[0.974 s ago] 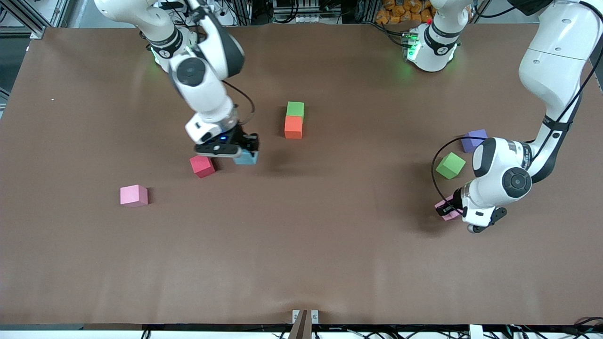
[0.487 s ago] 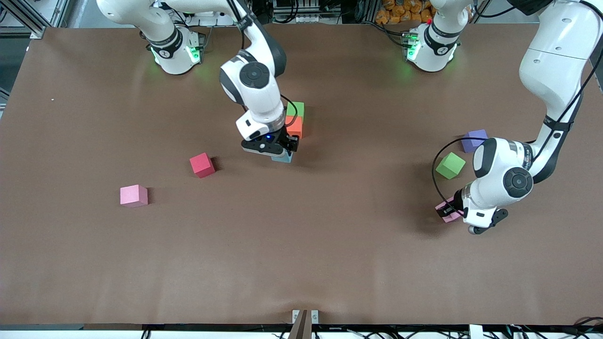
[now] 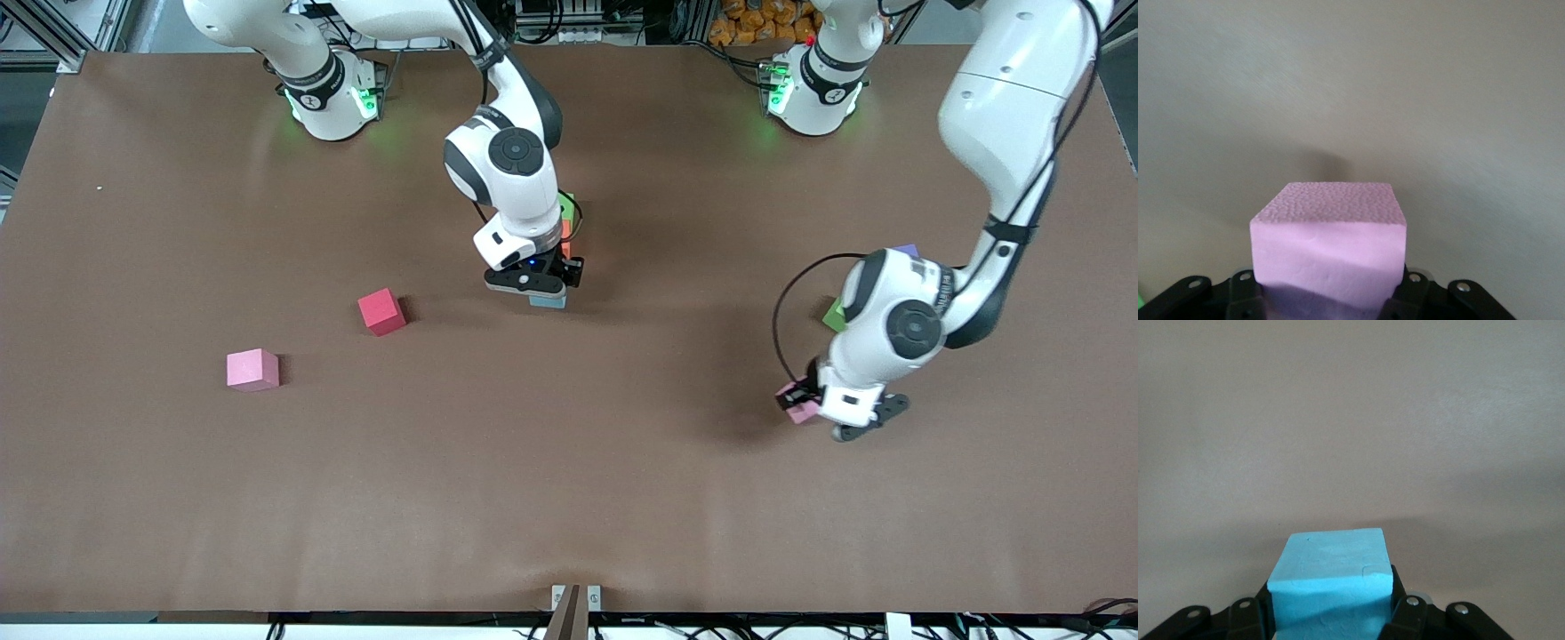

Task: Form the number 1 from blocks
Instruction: 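Open the right gripper and raise it while the left gripper carries pink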

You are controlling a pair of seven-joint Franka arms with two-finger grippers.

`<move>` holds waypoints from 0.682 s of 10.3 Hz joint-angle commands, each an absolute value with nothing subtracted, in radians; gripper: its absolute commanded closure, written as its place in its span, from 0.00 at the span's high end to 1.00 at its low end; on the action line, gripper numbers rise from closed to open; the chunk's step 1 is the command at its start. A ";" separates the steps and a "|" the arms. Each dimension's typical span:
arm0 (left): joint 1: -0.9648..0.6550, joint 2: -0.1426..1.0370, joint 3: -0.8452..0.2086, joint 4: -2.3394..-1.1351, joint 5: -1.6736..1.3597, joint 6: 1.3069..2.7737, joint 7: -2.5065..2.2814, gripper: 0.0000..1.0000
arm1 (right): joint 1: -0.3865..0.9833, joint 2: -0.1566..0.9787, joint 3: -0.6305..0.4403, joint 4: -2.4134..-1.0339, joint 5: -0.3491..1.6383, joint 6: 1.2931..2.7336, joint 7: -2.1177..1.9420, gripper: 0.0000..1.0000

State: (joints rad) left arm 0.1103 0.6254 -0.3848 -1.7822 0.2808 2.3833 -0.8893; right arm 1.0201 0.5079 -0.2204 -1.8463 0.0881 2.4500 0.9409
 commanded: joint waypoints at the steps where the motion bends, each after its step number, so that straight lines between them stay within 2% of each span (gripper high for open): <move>1: 0.057 0.606 -0.373 -1.787 0.284 2.346 -0.962 0.00 | 1.032 0.534 -0.232 -1.821 0.080 2.433 0.878 0.62; 7: -0.009 0.600 -0.374 -1.781 0.275 2.310 -1.022 0.00 | 1.034 0.575 -0.219 -1.830 0.155 2.431 0.868 0.62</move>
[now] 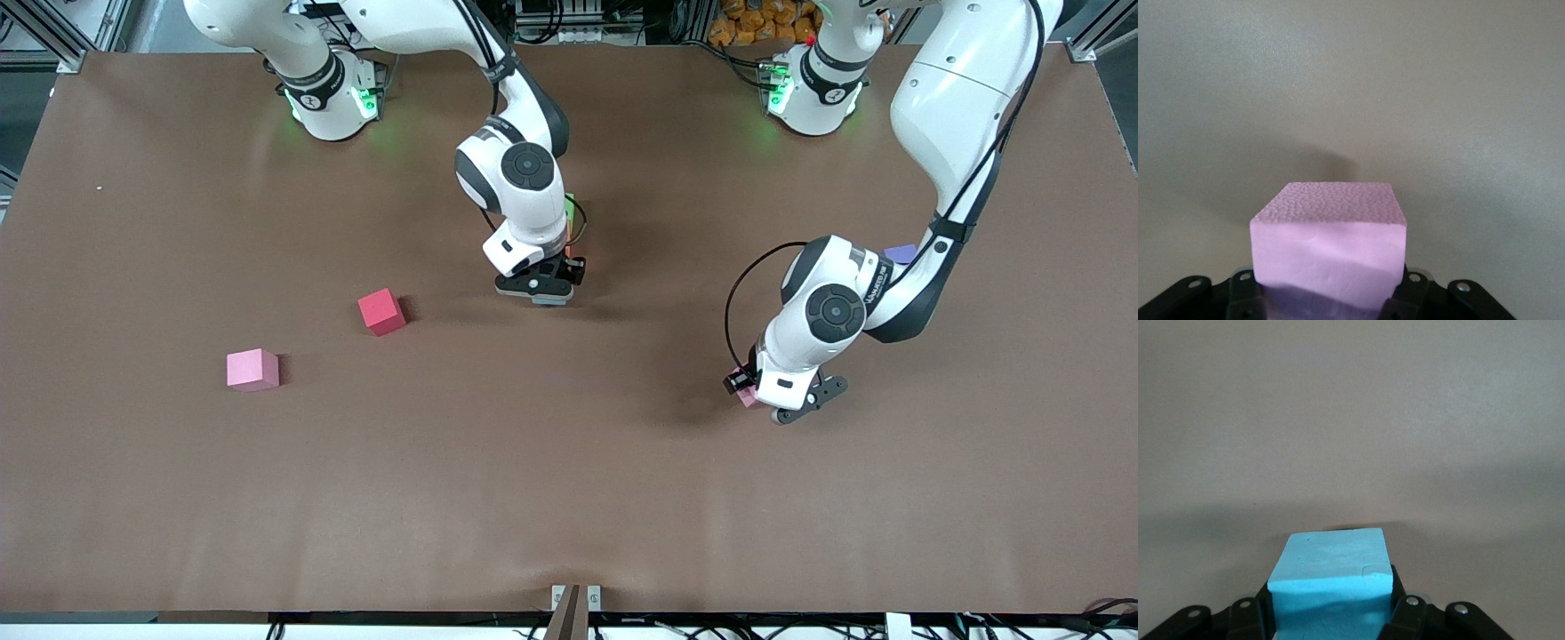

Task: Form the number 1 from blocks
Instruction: 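Open the right gripper and raise it while the left gripper carries pink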

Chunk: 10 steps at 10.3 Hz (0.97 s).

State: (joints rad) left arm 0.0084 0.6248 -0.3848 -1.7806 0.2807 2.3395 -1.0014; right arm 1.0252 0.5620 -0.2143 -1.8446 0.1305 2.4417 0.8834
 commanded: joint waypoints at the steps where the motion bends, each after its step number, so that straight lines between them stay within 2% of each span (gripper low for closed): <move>1: -0.012 0.597 -0.374 -1.781 0.275 2.307 -1.026 0.00 | 1.034 0.575 -0.215 -1.839 0.155 2.425 0.867 0.62; 10: -0.040 0.591 -0.377 -1.781 0.275 2.299 -1.060 0.00 | 1.034 0.569 -0.178 -1.861 0.153 2.391 0.865 0.62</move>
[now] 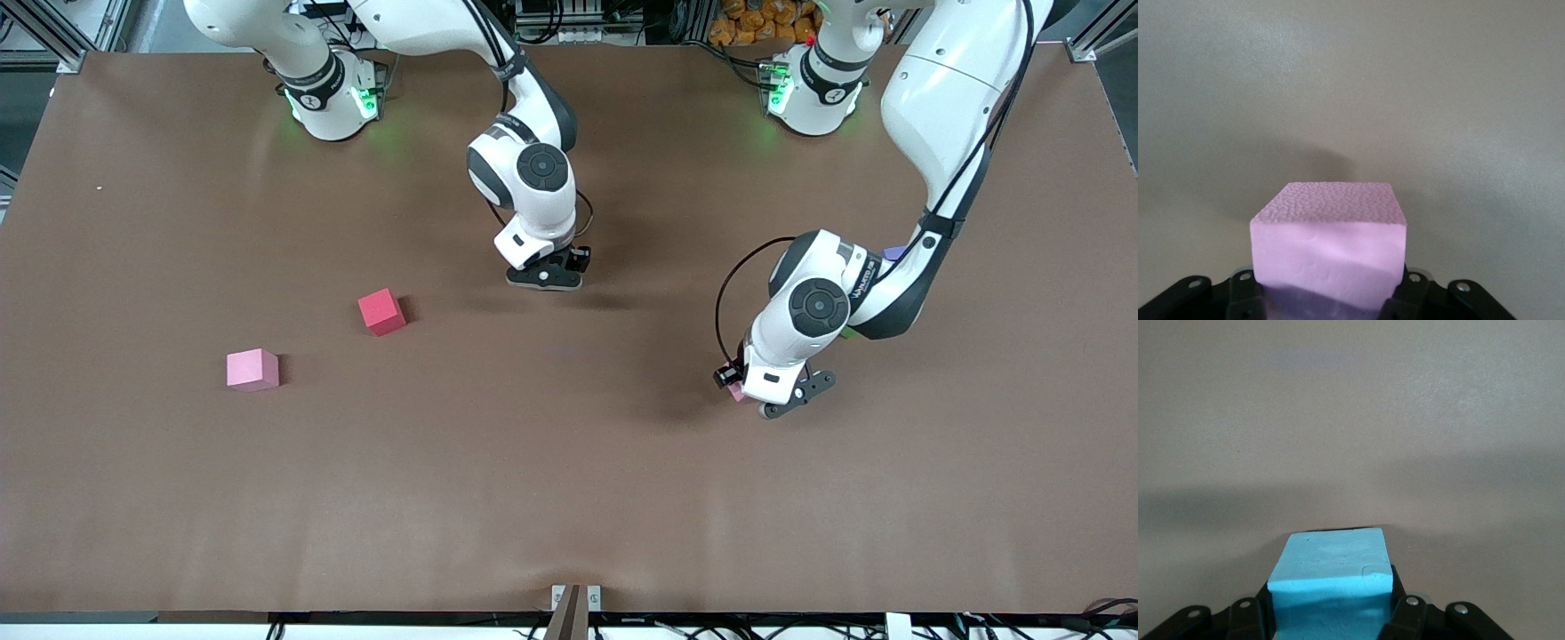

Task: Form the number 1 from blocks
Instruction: 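Carry pink to cyan with the left gripper while the right gripper reaches red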

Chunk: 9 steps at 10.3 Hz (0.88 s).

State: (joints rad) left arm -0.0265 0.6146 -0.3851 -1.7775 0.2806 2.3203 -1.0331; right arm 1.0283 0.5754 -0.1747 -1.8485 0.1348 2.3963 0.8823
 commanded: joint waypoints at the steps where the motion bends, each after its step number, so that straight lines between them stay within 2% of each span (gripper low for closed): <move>1: -0.041 0.592 -0.377 -1.781 0.275 2.299 -1.061 0.00 | 1.035 0.569 -0.178 -1.861 0.153 2.391 0.864 0.62; 9: -0.061 0.592 -0.380 -1.778 0.275 2.299 -1.072 0.00 | 1.042 0.572 -0.173 -1.861 0.153 2.399 0.858 0.64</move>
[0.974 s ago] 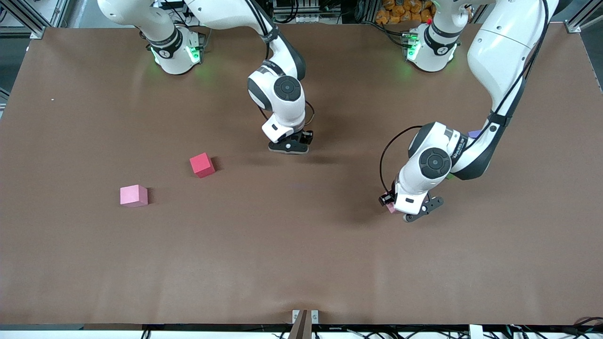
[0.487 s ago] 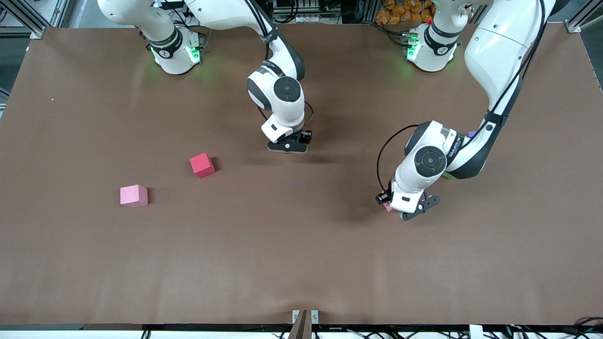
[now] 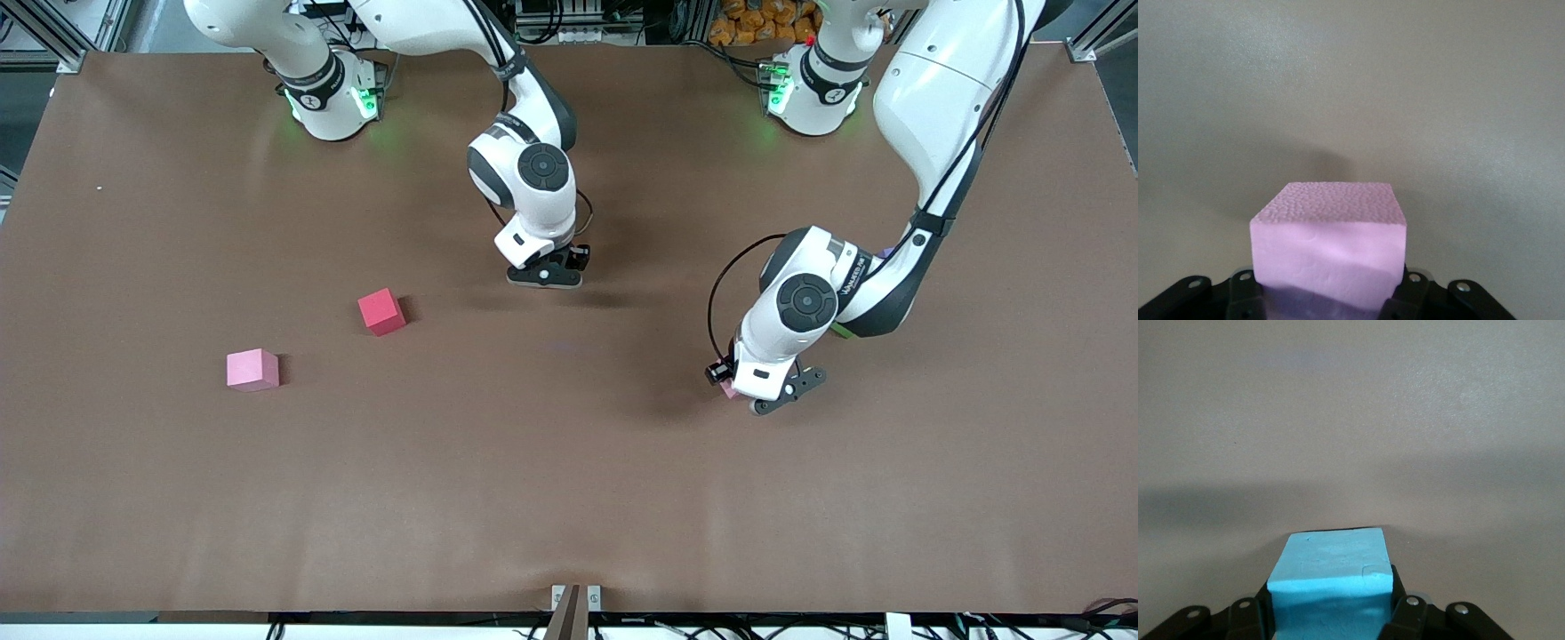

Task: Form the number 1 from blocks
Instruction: 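Carry pink to cyan with the left gripper while the right gripper reaches red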

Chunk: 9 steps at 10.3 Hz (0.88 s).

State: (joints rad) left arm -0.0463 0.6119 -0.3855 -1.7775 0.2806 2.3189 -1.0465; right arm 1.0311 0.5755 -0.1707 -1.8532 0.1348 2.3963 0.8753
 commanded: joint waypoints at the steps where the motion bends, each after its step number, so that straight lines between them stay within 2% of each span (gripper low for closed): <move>1: -0.070 0.592 -0.380 -1.776 0.273 2.299 -1.072 0.00 | 1.042 0.572 -0.170 -1.861 0.153 2.399 0.857 0.64; 2: -0.074 0.592 -0.380 -1.772 0.273 2.299 -1.072 0.00 | 1.042 0.572 -0.169 -1.861 0.153 2.401 0.857 0.72; 3: -0.075 0.594 -0.380 -1.769 0.275 2.299 -1.072 0.00 | 1.042 0.571 -0.169 -1.861 0.153 2.402 0.861 1.00; 6: -0.089 0.600 -0.380 -1.752 0.281 2.299 -1.063 0.00 | 1.031 0.507 -0.169 -1.891 0.149 2.390 0.851 1.00; 9: -0.132 0.606 -0.380 -1.717 0.288 2.299 -1.002 0.00 | 0.956 0.343 -0.170 -2.012 0.144 2.390 0.749 1.00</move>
State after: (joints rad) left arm -0.0950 0.6085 -0.3874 -1.7481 0.2806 2.3189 -1.0351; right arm 1.0009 0.4699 -0.1773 -1.8985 0.1348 2.3937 0.8139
